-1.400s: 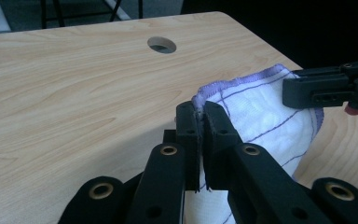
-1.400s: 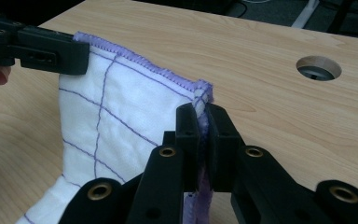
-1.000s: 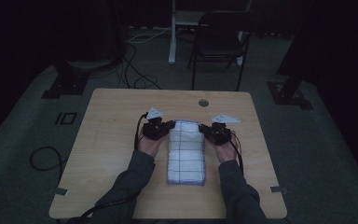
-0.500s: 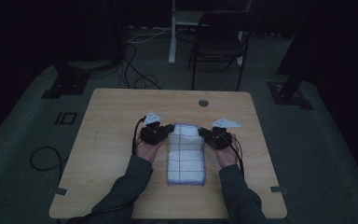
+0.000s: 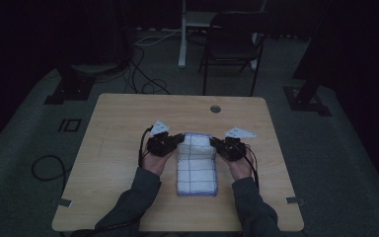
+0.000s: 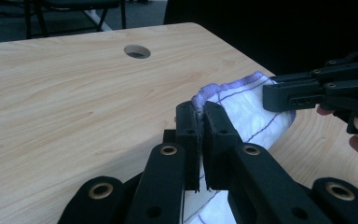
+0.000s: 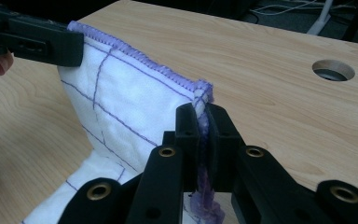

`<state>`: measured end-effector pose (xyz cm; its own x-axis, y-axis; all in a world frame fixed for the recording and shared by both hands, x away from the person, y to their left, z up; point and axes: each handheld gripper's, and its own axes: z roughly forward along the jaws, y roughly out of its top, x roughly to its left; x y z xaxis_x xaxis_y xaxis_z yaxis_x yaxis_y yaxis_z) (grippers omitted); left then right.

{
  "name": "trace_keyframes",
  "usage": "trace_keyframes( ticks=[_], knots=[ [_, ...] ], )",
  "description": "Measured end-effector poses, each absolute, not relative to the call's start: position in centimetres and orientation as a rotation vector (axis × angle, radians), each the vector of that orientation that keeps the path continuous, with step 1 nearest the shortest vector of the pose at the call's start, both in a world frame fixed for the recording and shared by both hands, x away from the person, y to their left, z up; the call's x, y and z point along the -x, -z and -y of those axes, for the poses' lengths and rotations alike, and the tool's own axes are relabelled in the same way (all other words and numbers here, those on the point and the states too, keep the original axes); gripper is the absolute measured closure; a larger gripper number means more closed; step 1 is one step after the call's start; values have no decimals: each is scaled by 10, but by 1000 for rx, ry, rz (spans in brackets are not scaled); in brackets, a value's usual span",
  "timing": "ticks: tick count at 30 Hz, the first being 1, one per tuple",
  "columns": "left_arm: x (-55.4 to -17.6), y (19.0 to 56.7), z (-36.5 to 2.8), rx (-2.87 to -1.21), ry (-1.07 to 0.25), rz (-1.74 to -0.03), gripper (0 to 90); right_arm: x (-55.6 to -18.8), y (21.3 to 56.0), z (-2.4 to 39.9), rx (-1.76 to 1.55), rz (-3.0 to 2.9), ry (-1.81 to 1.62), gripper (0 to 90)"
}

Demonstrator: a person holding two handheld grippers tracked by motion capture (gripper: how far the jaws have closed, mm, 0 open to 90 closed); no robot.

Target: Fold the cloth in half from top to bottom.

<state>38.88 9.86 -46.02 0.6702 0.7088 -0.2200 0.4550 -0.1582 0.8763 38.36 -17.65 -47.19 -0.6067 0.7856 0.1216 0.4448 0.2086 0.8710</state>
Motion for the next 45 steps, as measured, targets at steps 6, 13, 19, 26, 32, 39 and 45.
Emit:
trace_keyframes(
  ticks=[6, 13, 19, 26, 32, 39, 45],
  knots=[
    [-384, 460, -100, -1790, -286, -925, 868, -379, 472, 176, -1144, -2146, -1367, 855],
    [-376, 460, -101, -1784, -282, -911, 868, -373, 473, 177, -1144, -2140, -1381, 855],
    [-369, 461, -102, -1780, -275, -905, 867, -368, 475, 177, -1136, -2140, -1386, 855],
    [-362, 463, -102, -1784, -271, -900, 866, -362, 478, 178, -1132, -2147, -1393, 855],
    [-356, 467, -104, -1779, -259, -902, 865, -357, 480, 179, -1134, -2147, -1401, 853],
    [-349, 472, -104, -1780, -251, -908, 864, -349, 487, 179, -1143, -2150, -1409, 852],
    [-344, 478, -106, -1774, -228, -914, 862, -344, 491, 180, -1150, -2155, -1418, 851]
  ],
)
